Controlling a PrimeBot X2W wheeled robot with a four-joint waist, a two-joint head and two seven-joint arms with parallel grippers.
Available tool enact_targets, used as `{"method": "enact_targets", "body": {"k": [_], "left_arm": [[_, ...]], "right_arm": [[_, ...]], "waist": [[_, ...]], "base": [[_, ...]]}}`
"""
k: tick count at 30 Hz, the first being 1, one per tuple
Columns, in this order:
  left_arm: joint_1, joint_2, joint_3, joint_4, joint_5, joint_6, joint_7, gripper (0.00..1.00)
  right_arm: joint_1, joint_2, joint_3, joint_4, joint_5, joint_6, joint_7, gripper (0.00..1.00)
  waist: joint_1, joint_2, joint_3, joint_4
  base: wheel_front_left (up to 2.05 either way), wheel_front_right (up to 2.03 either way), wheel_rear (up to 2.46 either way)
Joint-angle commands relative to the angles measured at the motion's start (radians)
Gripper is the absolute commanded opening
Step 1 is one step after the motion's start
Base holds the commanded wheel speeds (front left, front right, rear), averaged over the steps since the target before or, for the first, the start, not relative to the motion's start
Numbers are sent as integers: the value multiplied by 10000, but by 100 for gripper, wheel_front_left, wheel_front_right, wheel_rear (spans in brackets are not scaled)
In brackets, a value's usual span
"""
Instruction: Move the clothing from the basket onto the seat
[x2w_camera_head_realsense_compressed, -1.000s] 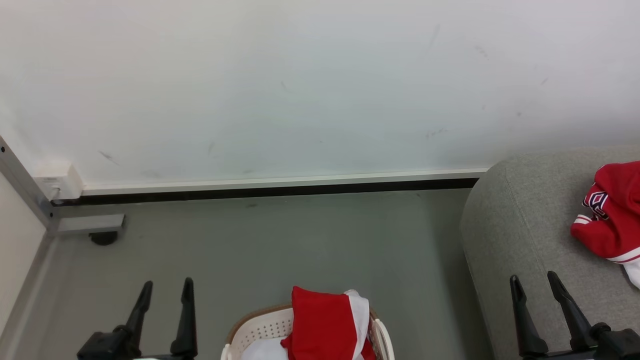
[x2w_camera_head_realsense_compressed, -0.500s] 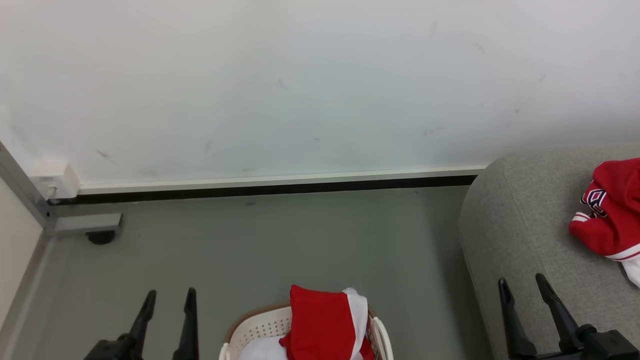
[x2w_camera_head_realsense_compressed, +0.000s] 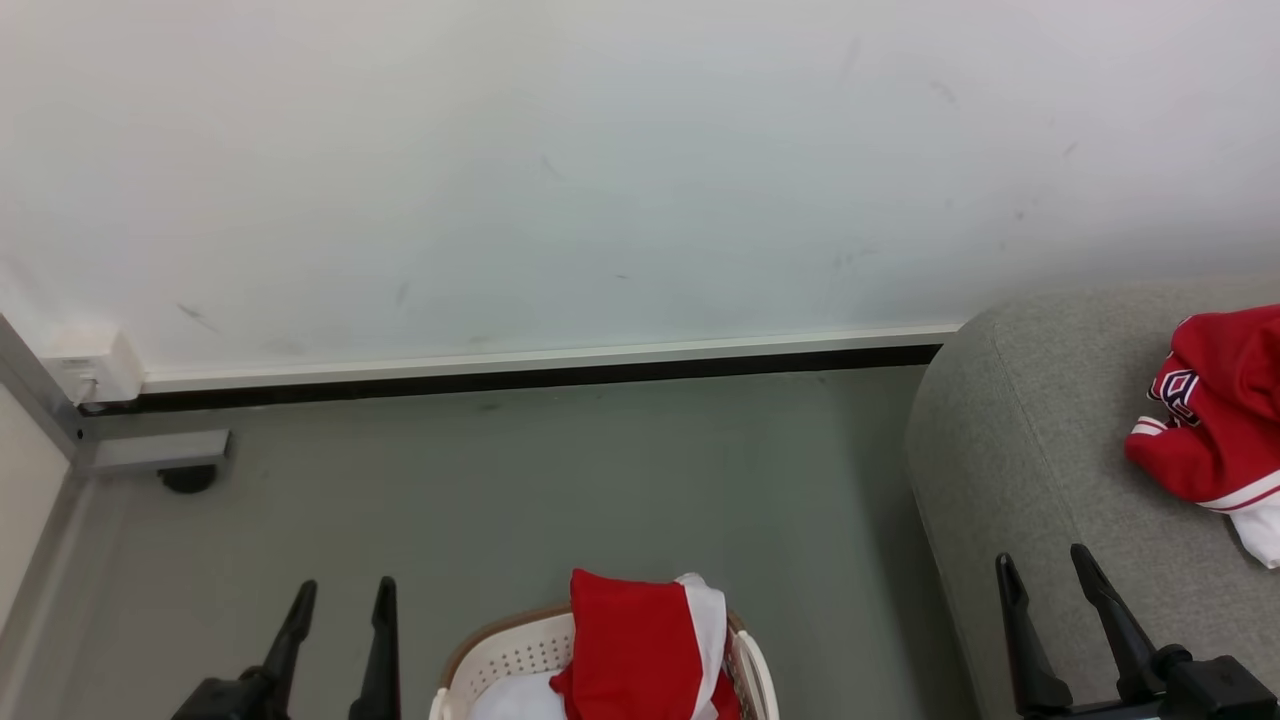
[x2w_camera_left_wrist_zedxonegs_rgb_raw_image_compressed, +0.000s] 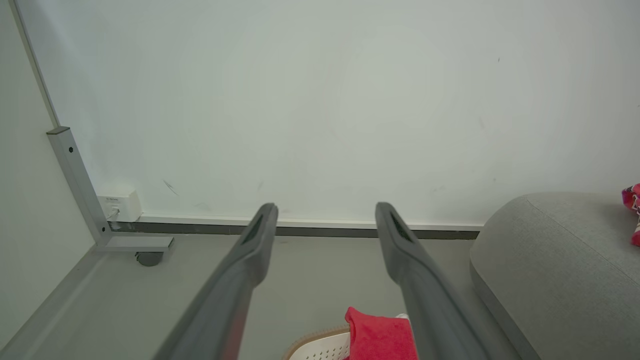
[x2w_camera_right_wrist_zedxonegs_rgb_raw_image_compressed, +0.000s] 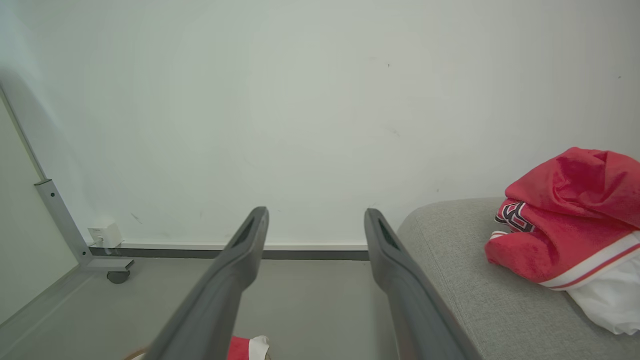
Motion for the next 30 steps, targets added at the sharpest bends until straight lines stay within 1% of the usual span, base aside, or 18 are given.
{"method": "enact_targets", "body": {"k": [1, 6, 10, 13, 18, 20, 23, 28, 30], "left_arm": [[-77, -38, 30, 59, 71, -53, -4, 100], [-452, -91, -245, 541, 80, -212, -5, 100], [-877, -56, -513, 925, 182, -322, -5, 100], [-1301, 107, -627, 1165, 220, -381, -5, 100], [-2114, 412, -962, 1797, 292, -444, -5, 100], [-2291, 480, -1048, 1999, 282, -451, -5, 100], [-2854, 714, -1335, 2526, 244, -465, -5, 100], [-3823, 1150, -2122, 3790, 244, -471, 21, 100], [-4265, 1346, -2555, 4302, 411, -473, 69, 100]], "right_arm": [[-100, 15, -45, 13, -91, -22, -31, 100], [-196, 75, -104, 6, -99, -22, -31, 100], [-337, 83, -155, 105, -157, -22, -31, 100], [-804, 107, -142, 110, -190, -22, -30, 100], [-1721, 238, -153, 139, 184, -22, -18, 100], [-1870, 277, -177, 103, 246, -22, -18, 100], [-2261, 349, -242, -25, 298, -22, -18, 100], [-2736, 394, -465, -368, 162, -22, -18, 100], [-2871, 400, -607, -561, 235, -22, -18, 100]], "waist": [[0, 0, 24, -33], [0, 0, 221, -149], [0, 0, 569, -478], [0, 0, 1087, -864], [0, 0, 2042, -1458], [0, 0, 2219, -1543], [0, 0, 2813, -1772], [0, 0, 3753, -2033], [0, 0, 4114, -2113]], "base": [[0, 0, 0], [0, 0, 0], [0, 0, 0], [0, 0, 0], [0, 0, 0], [0, 0, 0], [0, 0, 0], [0, 0, 0], [0, 0, 0]]}}
